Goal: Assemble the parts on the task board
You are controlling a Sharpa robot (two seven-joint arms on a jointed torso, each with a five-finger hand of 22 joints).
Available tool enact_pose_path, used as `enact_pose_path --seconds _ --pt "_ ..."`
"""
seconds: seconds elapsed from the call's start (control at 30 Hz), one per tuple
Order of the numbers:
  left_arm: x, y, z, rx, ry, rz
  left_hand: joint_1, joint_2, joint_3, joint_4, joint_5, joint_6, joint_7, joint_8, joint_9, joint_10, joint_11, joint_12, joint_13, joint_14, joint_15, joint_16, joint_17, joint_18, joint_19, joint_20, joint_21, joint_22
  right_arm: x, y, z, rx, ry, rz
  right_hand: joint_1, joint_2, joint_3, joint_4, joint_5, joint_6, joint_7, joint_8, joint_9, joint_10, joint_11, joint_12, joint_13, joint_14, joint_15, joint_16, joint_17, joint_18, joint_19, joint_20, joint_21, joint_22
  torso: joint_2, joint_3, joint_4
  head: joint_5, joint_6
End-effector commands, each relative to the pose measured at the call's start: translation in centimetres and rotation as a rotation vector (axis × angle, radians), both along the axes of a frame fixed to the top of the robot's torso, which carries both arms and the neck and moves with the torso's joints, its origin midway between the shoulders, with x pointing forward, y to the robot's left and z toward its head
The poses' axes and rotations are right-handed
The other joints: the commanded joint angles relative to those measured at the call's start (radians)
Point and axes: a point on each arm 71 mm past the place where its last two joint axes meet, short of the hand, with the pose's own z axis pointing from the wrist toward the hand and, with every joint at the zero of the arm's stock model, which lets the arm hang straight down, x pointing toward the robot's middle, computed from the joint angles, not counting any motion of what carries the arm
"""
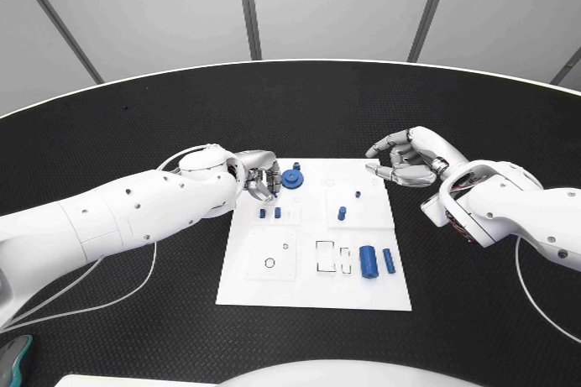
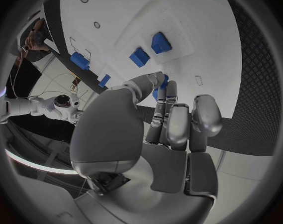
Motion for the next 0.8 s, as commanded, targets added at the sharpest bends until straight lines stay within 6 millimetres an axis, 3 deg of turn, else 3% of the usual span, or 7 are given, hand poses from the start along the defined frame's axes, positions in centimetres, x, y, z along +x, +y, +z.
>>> enact_pose_path --seconds 0.03,0.8 --pt "0.0 -0.07 -0.01 0.0 0.001 -0.002 -0.004 0.01 0.0 -0.007 0.003 0.006 -0.002 -0.004 0.002 0.007 -0.001 -0.002 0.001 -0.002 -0.003 -0.004 -0.001 -0.013 0.003 -0.002 0.003 -0.001 0.0 0.02 0.0 0.0 0.0 0.001 0.009 -0.003 0.003 0.0 0.003 0.001 -0.004 0.006 0.001 0.01 0.0 0.006 0.001 0.059 -0.007 -0.006 0.086 0.017 0.027 -0.008 -0.003 0.122 0.0 0.0 -0.0002 0.0 0.0" --pt "0.15 -0.06 -0.32 0.021 0.026 -0.001 -0.006 0.01 -0.001 -0.009 0.002 0.005 -0.001 -0.009 0.0 0.007 0.0 -0.009 0.0 -0.004 -0.002 -0.007 -0.008 -0.012 -0.003 -0.002 -0.002 -0.011 0.01 0.03 -0.01 0.0 0.0 0.001 0.009 -0.003 0.003 0.0 0.003 0.001 -0.004 0.006 0.001 0.01 0.0 0.006 0.001 0.059 -0.007 -0.006 0.086 0.017 0.027 -0.008 -0.003 0.122 -0.001 0.0006 -0.0004 -0.002 -0.004"
